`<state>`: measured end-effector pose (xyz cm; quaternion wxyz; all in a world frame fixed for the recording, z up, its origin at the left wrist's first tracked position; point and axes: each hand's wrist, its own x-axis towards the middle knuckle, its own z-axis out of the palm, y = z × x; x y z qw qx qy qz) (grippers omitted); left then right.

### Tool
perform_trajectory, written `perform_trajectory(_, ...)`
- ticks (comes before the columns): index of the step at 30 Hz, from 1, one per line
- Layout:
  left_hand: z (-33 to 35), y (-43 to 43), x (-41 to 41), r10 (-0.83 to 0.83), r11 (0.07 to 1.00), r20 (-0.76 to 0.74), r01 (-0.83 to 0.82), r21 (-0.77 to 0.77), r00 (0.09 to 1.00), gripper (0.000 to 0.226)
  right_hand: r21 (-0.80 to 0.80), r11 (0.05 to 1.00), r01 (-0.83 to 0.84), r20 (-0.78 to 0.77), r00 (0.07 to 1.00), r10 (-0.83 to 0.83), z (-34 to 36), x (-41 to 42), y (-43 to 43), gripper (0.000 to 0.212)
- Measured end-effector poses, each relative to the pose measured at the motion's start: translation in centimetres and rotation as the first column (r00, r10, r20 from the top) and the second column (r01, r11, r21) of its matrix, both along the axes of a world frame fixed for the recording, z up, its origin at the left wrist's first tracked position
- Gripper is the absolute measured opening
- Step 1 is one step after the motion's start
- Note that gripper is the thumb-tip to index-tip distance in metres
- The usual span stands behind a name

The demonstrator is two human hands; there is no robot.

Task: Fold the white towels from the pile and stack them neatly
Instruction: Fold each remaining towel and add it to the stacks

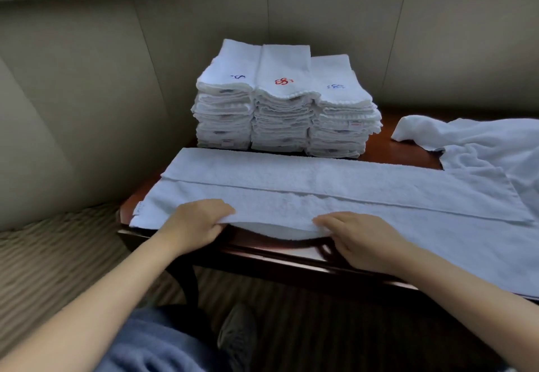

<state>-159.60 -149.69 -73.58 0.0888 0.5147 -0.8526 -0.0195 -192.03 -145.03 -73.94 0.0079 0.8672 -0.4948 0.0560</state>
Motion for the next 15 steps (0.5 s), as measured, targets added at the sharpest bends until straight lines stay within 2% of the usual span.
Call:
perform_trajectory(3,1.5,-1.5,3.4,0.247,0.969,-0.068,-0.245,0.033,0.967,0.041,-0.088,0.992,0.086,-0.106,0.99,-0.095,0.5,0.1,-0.5,0.059)
perform_trajectory(6,2.9,-2.1,7.7,0.423,0.901,-0.259,-0.433,0.021,0.868,0.032,-0.168,0.954,0.247,-0.082,0.961,-0.263,1.7,-0.7,-1.9,0.049)
perform_trajectory(8,3.7,-2.6,9.8,0.451,0.883,-0.416,-0.463,0.08,0.789,0.032,-0.202,0.922,0.329,0.037,0.944,-0.329,3.1,-1.7,-3.4,0.03)
perform_trajectory(10,4.3,-3.8,10.6,0.439,0.887,-0.56,-0.438,0.145,0.703,0.034,-0.265,0.9,0.347,0.168,0.935,-0.311,4.3,-2.8,-5.2,0.007)
perform_trajectory(11,4.4,-4.7,10.5,0.417,0.895,-0.637,-0.414,0.165,0.648,0.03,-0.274,0.891,0.361,0.193,0.929,-0.317,4.6,-3.4,-6.3,0.003)
perform_trajectory(13,4.4,-7.2,9.9,0.415,0.895,-0.761,-0.376,0.241,0.499,0.018,-0.241,0.875,0.421,0.157,0.906,-0.393,4.8,-4.6,-9.2,0.012)
perform_trajectory(15,3.8,-10.3,9.0,0.475,0.865,-0.783,-0.376,0.331,0.403,0.023,-0.138,0.861,0.49,0.077,0.872,-0.484,4.3,-5.7,-12.1,0.018)
